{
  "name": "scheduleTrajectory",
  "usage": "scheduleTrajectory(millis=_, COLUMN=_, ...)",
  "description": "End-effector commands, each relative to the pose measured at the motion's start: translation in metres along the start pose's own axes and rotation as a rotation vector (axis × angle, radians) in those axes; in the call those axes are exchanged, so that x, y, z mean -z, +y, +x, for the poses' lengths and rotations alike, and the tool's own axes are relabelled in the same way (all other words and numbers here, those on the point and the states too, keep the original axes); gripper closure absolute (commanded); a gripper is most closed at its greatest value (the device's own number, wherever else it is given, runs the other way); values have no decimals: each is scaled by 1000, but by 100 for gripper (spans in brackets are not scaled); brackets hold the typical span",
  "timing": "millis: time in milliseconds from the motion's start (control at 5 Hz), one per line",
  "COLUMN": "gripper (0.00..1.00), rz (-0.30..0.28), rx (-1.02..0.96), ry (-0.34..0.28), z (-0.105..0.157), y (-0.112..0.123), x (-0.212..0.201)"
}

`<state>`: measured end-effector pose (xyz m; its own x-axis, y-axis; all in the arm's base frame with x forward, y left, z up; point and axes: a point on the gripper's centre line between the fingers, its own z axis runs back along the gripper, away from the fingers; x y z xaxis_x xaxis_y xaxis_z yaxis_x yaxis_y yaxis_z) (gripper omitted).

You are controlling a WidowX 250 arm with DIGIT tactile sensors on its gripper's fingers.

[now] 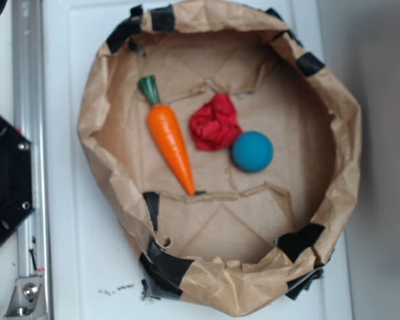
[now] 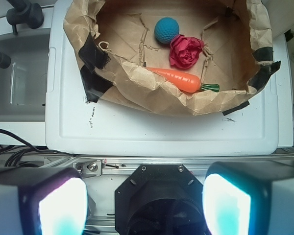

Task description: Grab the blue ball.

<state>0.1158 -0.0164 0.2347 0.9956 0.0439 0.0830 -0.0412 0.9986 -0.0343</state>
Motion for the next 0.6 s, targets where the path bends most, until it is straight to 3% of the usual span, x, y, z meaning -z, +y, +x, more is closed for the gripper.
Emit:
scheduleTrajectory(millis=0, gripper=0, rz=0, rx=0, ry=0, z=0, y=0, x=0)
scheduleTrajectory(millis=200, gripper=0, rz=121, rx=110, ry=-134, z=48, y=33, x=38)
scheduleTrajectory(millis=400, gripper=0, rz=134, rx=185, ry=-119, z=98, y=41, x=75)
